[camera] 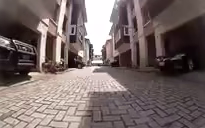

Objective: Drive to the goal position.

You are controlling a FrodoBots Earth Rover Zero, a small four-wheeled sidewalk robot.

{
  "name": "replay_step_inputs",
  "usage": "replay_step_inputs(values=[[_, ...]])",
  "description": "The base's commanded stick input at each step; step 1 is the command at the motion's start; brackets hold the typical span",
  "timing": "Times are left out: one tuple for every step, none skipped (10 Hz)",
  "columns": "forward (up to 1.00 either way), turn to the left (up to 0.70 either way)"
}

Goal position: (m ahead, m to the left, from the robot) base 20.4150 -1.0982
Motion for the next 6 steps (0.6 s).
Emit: replay_step_inputs(values=[[0.70,0.00],[0.70,0.00],[0.70,0.00],[0.70,0.00],[0.70,0.00],[0.70,0.00]])
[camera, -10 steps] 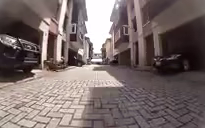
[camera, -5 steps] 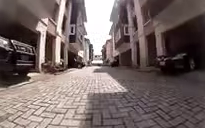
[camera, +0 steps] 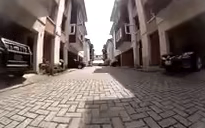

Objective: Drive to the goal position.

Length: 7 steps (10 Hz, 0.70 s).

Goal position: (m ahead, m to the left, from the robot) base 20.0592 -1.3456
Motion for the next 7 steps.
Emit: replay_step_inputs(values=[[0.70,0.00],[0.70,0.00],[0.70,0.00],[0.70,0.00],[0.70,0.00],[0.70,0.00],[0.70,0.00]])
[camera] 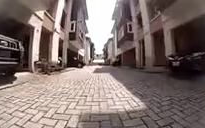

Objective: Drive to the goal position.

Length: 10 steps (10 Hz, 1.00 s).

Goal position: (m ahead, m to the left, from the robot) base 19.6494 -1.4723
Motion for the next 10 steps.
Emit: replay_step_inputs(values=[[0.70,0.00],[0.70,0.00],[0.70,0.00],[0.70,0.00],[0.65,0.00],[0.51,0.00],[0.50,0.00],[0.50,0.00],[0.50,0.00],[0.50,0.00]])
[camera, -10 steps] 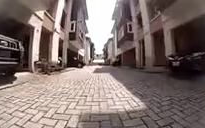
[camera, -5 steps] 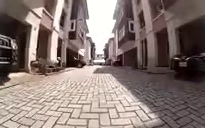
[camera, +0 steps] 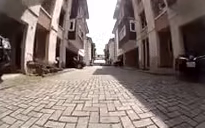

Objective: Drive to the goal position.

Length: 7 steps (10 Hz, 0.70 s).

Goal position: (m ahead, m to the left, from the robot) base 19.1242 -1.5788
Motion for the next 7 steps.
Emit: replay_step_inputs(values=[[0.50,0.00],[0.50,0.00],[0.50,0.00],[0.50,0.00],[0.50,0.00],[0.50,0.00],[0.50,0.00]])
